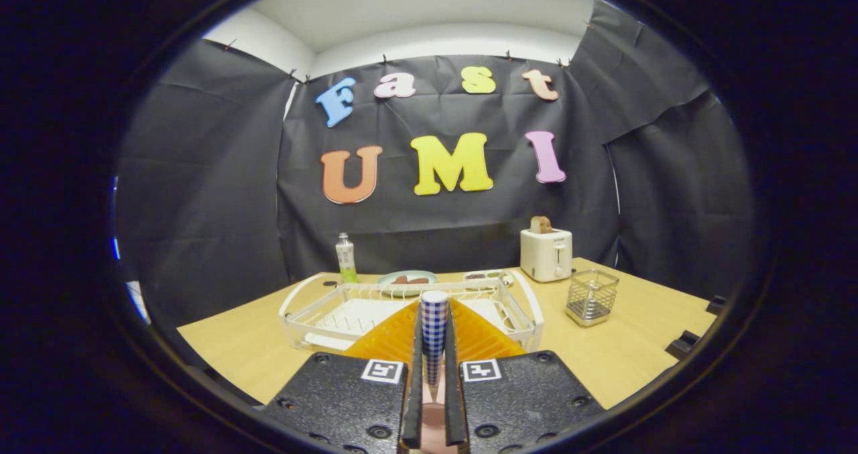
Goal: Take the plate from the dish rack, then take the spoon from the basket and place it into the plate.
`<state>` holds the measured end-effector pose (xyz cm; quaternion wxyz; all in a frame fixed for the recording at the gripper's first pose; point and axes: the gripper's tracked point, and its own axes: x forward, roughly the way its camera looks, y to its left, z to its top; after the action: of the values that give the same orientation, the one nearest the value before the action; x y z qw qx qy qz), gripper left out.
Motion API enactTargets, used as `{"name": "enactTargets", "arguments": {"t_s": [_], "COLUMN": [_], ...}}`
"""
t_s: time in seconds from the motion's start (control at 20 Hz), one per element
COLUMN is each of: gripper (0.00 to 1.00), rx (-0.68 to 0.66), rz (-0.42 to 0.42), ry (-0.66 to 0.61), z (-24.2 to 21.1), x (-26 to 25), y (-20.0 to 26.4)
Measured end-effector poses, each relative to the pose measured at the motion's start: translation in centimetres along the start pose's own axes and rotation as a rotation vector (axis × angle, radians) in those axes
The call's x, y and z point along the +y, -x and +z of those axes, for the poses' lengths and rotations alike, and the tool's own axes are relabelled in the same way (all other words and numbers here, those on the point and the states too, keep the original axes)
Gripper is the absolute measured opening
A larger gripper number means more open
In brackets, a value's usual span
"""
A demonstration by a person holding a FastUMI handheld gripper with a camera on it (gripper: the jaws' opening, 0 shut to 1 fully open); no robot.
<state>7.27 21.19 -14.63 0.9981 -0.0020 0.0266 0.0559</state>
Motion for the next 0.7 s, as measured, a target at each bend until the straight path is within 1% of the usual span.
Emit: {"name": "enactTargets", "arguments": {"t_s": [0.15,0.25,0.3,0.35,0.55,0.6,0.7], "gripper": [0.19,0.2,0.25,0.28,0.39,0.45,0.51], "rx": [-0.013,-0.019,-0.012,-0.015,-0.075,-0.086,-0.089], "rz": [-0.048,-0.046,-0.043,-0.047,-0.093,-0.105,-0.127], "ry": [0.022,0.006,-0.007,-0.012,0.007,0.01,0.025], "z": [-0.5,-0.5,-0.7,-0.5,1.3,1.7,2.3], "x": [-1.5,-1.9,-2.0,-2.6,-5.5,-6.2,-7.6], "y": [0.1,0.4,0.7,1.1,3.2,3.7,4.5]}}
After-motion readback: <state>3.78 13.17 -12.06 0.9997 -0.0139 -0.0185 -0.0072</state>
